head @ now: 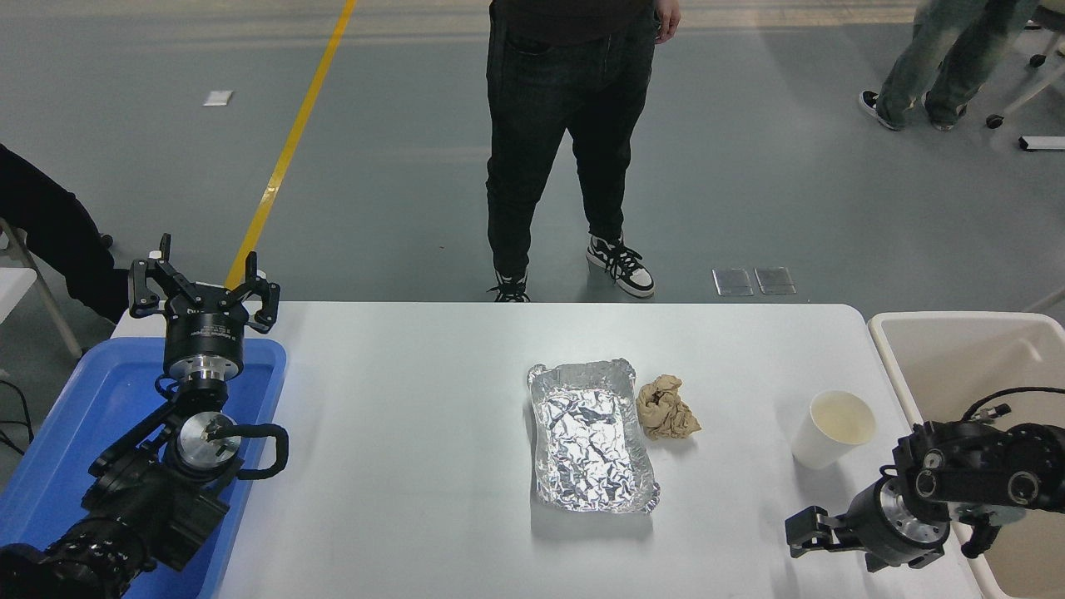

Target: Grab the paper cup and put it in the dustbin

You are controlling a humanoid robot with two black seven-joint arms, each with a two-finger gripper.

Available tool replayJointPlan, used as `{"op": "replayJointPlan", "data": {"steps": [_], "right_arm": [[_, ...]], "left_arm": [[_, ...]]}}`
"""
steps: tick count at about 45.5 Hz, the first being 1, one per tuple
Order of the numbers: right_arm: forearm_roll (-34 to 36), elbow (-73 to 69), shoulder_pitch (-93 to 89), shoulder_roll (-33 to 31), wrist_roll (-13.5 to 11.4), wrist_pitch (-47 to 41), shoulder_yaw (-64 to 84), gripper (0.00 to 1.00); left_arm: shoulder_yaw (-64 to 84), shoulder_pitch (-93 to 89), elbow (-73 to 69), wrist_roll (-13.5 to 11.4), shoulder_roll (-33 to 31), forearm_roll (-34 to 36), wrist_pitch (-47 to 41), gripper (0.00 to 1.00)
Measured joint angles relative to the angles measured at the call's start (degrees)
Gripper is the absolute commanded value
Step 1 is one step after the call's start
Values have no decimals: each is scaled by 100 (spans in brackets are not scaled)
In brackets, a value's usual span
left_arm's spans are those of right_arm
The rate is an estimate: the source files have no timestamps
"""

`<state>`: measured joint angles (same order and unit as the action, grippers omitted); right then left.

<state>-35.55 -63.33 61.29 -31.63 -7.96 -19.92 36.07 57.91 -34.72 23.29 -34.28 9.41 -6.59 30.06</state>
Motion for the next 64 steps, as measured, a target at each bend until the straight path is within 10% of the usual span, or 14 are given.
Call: {"op": "replayJointPlan", "data": {"steps": [35, 64], "right_arm": [[44, -405, 532, -258, -4, -37, 7, 100], [1026, -2224, 4675, -1125, -34, -538, 2044, 100]], "left_arm": [[-58, -9, 0, 3, 24, -21, 0, 99], [-69, -8, 0, -1, 26, -25, -1, 99]]}}
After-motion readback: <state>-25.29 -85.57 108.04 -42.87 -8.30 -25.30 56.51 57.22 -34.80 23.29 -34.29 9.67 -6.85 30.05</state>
